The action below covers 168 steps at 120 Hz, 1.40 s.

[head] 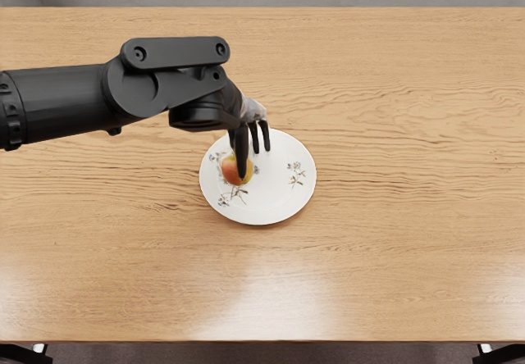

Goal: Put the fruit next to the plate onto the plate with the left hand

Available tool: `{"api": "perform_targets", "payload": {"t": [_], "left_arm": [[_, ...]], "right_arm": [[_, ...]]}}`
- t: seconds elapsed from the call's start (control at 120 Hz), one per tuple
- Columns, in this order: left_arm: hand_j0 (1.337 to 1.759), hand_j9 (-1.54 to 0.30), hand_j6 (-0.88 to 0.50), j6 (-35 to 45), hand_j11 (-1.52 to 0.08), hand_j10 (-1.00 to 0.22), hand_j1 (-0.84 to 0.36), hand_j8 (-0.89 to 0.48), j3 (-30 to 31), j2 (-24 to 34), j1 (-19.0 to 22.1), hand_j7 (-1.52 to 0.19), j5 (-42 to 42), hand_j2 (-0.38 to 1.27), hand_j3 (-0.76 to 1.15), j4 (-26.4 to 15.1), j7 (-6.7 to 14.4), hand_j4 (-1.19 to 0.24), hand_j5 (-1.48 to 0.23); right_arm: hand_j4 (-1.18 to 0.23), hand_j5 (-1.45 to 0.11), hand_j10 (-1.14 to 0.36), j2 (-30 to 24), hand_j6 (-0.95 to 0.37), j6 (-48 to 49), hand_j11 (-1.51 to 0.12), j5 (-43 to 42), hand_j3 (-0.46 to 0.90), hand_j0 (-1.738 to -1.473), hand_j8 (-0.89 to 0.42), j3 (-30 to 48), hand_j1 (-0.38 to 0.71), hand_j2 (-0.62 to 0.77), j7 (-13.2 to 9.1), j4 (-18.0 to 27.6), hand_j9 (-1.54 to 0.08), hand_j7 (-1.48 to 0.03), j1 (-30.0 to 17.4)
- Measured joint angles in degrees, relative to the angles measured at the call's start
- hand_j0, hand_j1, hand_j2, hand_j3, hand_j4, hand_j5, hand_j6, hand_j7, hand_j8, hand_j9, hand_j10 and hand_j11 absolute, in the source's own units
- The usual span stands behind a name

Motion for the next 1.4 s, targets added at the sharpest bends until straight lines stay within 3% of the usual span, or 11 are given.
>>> {"api": "perform_targets", "payload": {"t": [0.25, 0.417, 0.5, 0.6, 0.65, 0.742, 0.858, 1.025, 1.4], "left_arm": [[1.658, -0.41, -0.31, 0.1, -0.41, -0.30, -0.02, -0.29, -1.6, 1.8, -1.5, -0.42, -0.8, 0.08, 0.00, 0.8, 0.0, -0.32, -0.42], [1.658, -0.37, -0.28, -5.1, -0.37, -0.27, 0.02, -0.27, -10.9, 16.1, -0.9, -0.37, -5.8, 0.07, 0.00, -0.8, 0.0, -0.28, -0.37], [1.658, -0.35, -0.27, -11.8, -0.35, -0.27, 0.03, -0.27, -15.7, 25.0, 0.5, -0.35, -8.7, 0.06, 0.00, -2.2, 0.0, -0.27, -0.35], [1.658, -0.35, -0.27, -18.2, -0.35, -0.26, 0.03, -0.26, -20.6, 34.3, 4.4, -0.35, -16.7, 0.06, 0.00, -2.9, 0.0, -0.27, -0.35], [1.658, -0.34, -0.26, -19.7, -0.34, -0.26, 0.04, -0.26, -22.4, 35.3, 6.5, -0.34, -20.2, 0.06, 0.00, -3.1, 0.0, -0.26, -0.34], [1.658, -0.34, -0.26, -21.1, -0.34, -0.26, 0.04, -0.26, -28.7, 37.5, 15.2, -0.34, -25.2, 0.05, 0.00, -3.3, 0.0, -0.26, -0.34], [1.658, -0.33, -0.26, -21.8, -0.33, -0.25, 0.04, -0.25, -34.9, 37.8, 20.1, -0.33, -27.9, 0.05, 0.00, -3.3, 0.0, -0.26, -0.33], [1.658, -0.33, -0.25, -22.0, -0.33, -0.25, 0.05, -0.25, -39.6, 40.6, 23.4, -0.33, -29.0, 0.05, 0.00, -2.9, 0.0, -0.25, -0.33], [1.658, -0.32, -0.25, -22.1, -0.32, -0.25, 0.05, -0.25, -41.5, 47.0, 29.7, -0.32, -29.2, 0.05, 0.00, -2.5, 0.0, -0.25, -0.32]], "right_arm": [[-0.03, -0.05, -0.03, 0.0, -0.03, 0.0, -0.05, 0.0, 0.00, -1.658, -0.03, 0.0, -0.31, -0.01, 0.0, 0.0, -0.05, -0.05, 0.0], [-0.03, -0.05, -0.03, 0.0, -0.03, 0.0, -0.05, 0.0, 0.00, -1.658, -0.03, 0.0, -0.31, -0.01, 0.0, 0.0, -0.05, -0.05, 0.0], [-0.03, -0.05, -0.03, 0.0, -0.03, 0.0, -0.05, 0.0, 0.00, -1.658, -0.03, 0.0, -0.31, -0.01, 0.0, 0.0, -0.05, -0.05, 0.0], [-0.04, -0.05, -0.03, 0.0, -0.04, 0.0, -0.05, 0.0, 0.00, -1.658, -0.04, 0.1, -0.31, -0.01, 0.0, 0.0, -0.05, -0.05, 0.0], [-0.04, -0.05, -0.03, 0.0, -0.04, 0.0, -0.05, 0.0, 0.00, -1.658, -0.04, 0.1, -0.31, -0.01, 0.0, 0.0, -0.05, -0.05, 0.0], [-0.04, -0.05, -0.03, 0.0, -0.04, 0.0, -0.05, 0.0, 0.00, -1.658, -0.04, 0.1, -0.31, -0.01, 0.0, 0.0, -0.05, -0.05, 0.0], [-0.04, -0.05, -0.03, 0.0, -0.04, 0.0, -0.05, 0.0, 0.00, -1.658, -0.03, 0.2, -0.31, -0.01, -0.1, 0.0, -0.05, -0.05, 0.1], [-0.03, -0.05, -0.03, 0.0, -0.03, 0.0, -0.05, 0.0, 0.00, -1.658, -0.03, 0.2, -0.31, -0.01, -0.1, 0.0, -0.05, -0.05, 0.3], [-0.03, -0.05, -0.03, 0.0, -0.03, 0.0, -0.05, 0.0, 0.00, -1.658, -0.03, 0.3, -0.31, -0.01, -0.1, 0.1, -0.05, -0.05, 0.3]]}}
